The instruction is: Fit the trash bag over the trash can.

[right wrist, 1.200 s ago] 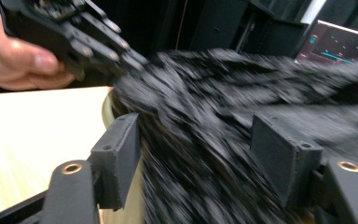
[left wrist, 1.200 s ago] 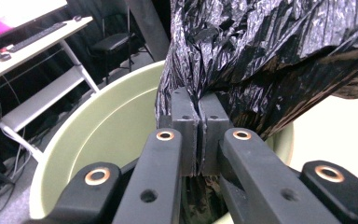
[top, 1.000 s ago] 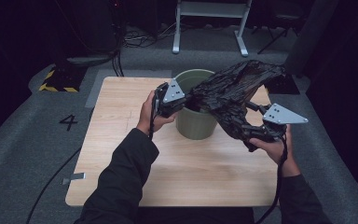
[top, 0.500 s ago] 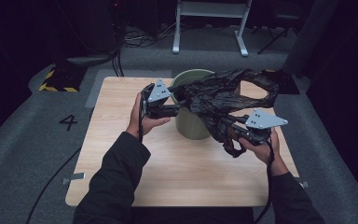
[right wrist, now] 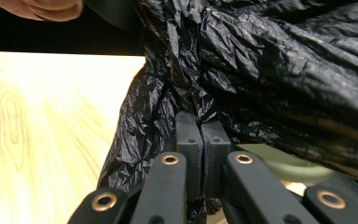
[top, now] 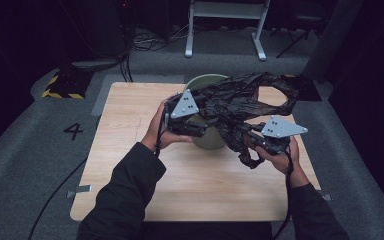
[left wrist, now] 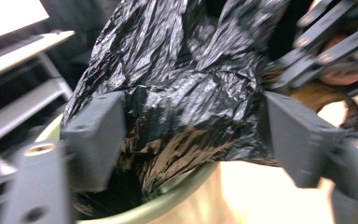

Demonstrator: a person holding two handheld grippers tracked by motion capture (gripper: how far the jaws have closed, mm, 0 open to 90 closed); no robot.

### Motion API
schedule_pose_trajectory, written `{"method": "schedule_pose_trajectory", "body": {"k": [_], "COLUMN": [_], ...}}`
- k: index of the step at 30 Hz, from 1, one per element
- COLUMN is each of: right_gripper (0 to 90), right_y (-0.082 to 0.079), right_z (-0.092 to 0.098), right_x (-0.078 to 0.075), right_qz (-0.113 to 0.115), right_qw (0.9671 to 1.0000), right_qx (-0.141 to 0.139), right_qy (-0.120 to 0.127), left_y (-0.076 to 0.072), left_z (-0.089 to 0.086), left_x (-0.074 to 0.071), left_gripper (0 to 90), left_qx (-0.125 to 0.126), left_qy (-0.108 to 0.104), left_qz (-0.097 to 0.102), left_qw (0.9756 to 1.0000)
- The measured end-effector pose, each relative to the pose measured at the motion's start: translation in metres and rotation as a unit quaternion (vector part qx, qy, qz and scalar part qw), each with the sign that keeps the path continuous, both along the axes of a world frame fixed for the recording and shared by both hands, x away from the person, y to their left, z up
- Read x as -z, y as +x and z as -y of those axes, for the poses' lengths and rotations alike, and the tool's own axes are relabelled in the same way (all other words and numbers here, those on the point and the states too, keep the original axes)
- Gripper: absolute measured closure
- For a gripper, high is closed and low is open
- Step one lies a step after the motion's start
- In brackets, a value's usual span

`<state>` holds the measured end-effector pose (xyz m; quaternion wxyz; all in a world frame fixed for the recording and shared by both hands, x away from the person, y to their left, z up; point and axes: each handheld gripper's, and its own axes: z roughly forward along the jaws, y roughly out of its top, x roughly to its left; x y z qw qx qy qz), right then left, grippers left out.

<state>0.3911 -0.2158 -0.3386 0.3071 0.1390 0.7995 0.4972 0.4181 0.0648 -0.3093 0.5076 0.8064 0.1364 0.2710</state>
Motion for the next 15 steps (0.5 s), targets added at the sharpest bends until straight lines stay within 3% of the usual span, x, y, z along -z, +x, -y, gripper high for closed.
{"method": "schedule_pose_trajectory", "body": {"k": [1,3,6,9,12,15], "right_gripper": [88.3,86.3,80.3,65.6,58.3,51.6], "right_y": [-0.001,-0.005,-0.009,-0.011,-0.013,-0.015], "right_z": [-0.001,-0.002,-0.002,0.002,0.012,0.020], "right_x": [0.000,-0.001,-0.001,0.000,-0.001,-0.002], "right_qz": [0.004,0.004,0.006,0.001,-0.007,-0.007], "right_qw": [1.0000,1.0000,0.9999,0.9999,0.9995,0.9990], "right_qx": [-0.003,-0.007,-0.013,-0.013,-0.014,0.005], "right_qy": [-0.001,0.001,0.006,0.007,0.029,0.044], "left_y": [0.000,0.003,0.003,0.006,0.008,0.010], "left_z": [0.002,-0.001,-0.008,-0.018,-0.028,-0.033], "left_x": [0.001,0.001,0.005,0.008,0.011,0.015], "left_gripper": [46.2,63.1,83.2,87.3,87.3,87.2], "left_qx": [-0.013,-0.005,-0.012,-0.008,0.004,0.005], "left_qy": [0.009,0.017,0.018,0.012,-0.012,-0.024], "left_qz": [0.007,0.011,0.028,0.019,0.003,-0.008], "left_qw": [0.9998,0.9998,0.9994,0.9997,0.9999,0.9997]}}
